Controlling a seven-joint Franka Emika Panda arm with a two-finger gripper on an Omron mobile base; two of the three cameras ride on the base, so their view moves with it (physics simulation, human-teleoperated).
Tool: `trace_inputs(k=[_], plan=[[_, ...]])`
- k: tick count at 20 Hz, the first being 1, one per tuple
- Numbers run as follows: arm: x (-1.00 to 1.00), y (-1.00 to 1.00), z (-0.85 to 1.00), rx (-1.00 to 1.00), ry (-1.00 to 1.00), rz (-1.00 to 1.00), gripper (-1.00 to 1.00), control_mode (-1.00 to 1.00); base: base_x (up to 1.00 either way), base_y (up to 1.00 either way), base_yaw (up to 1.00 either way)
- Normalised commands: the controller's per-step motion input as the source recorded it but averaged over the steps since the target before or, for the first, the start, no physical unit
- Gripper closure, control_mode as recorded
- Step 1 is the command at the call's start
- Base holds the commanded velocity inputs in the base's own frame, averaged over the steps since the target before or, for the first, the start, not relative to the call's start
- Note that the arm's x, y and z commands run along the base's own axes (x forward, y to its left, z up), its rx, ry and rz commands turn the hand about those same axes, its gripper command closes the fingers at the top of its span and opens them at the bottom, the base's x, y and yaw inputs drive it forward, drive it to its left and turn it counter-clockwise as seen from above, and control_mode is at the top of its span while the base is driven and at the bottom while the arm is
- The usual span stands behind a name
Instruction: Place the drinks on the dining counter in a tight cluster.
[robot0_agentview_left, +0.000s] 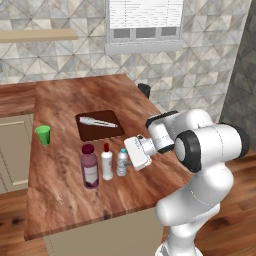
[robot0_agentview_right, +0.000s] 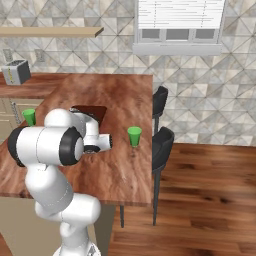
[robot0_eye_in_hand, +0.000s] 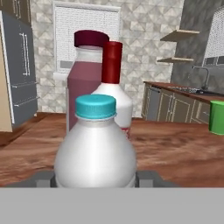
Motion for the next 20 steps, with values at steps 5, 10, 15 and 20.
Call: trace_inputs(k=[5,10,15,20], plan=[[0.00,0.00,0.00,0.00,0.00,0.00,-1.00,-1.00,0.00,0.00,0.00],[0.00,0.00,0.00,0.00,0.00,0.00,-1.00,-1.00,0.00,0.00,0.00],[0.00,0.00,0.00,0.00,0.00,0.00,-1.00,-1.00,0.00,0.00,0.00],[0.00,-0.37,0.24,0.00,0.00,-0.08,-1.00,-1.00,0.00,0.00,0.00]])
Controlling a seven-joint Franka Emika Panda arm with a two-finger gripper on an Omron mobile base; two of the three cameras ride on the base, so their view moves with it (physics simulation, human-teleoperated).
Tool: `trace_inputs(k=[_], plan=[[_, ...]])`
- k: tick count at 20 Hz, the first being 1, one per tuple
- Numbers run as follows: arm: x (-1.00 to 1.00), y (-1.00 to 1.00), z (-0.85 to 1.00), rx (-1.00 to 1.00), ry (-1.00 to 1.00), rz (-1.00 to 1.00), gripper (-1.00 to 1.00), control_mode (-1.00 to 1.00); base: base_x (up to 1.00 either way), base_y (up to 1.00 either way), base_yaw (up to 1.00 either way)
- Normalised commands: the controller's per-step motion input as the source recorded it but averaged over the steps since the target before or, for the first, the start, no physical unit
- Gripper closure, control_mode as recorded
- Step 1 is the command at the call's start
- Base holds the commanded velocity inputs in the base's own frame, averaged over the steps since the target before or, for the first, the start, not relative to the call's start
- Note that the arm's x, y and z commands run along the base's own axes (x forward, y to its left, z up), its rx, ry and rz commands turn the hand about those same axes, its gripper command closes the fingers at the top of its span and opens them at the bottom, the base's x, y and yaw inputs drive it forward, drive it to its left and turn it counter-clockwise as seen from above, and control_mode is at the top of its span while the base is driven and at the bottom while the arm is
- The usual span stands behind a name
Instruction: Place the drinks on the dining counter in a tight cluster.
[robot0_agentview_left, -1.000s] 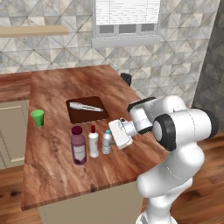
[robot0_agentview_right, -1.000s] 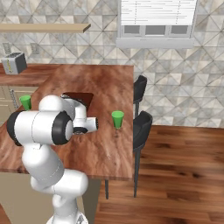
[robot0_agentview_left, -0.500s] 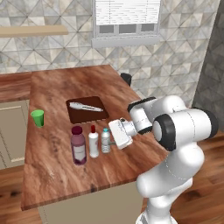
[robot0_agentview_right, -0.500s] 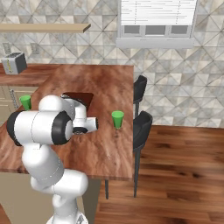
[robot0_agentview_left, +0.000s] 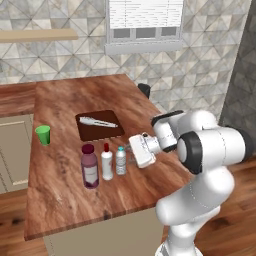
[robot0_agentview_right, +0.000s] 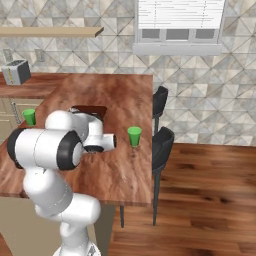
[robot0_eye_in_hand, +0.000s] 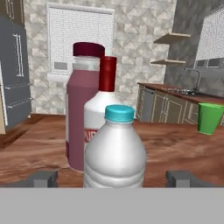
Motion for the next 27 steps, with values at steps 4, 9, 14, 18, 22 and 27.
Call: trace_inputs(k=[4,9,14,18,22,27], plan=[[0.00,-0.55,0.57,0.00,0.10,-0.22,-1.00,-1.00,0.00,0.00,0.00],[0.00,-0.43,0.63,-0.02,0.28,-0.30,-1.00,-1.00,0.00,0.00,0.00],[0.00,-0.36,0.44,-0.13,0.23,-0.35,-1.00,-1.00,0.00,0.00,0.00],[0.00,-0.19,0.28,-0.22,0.15,-0.38,-1.00,-1.00,0.00,0.00,0.00],[0.00,-0.15,0.31,-0.22,0.14,-0.42,-1.00,-1.00,0.00,0.00,0.00],[0.00,-0.24,0.48,-0.20,0.21,-0.44,-1.00,-1.00,0.00,0.00,0.00]])
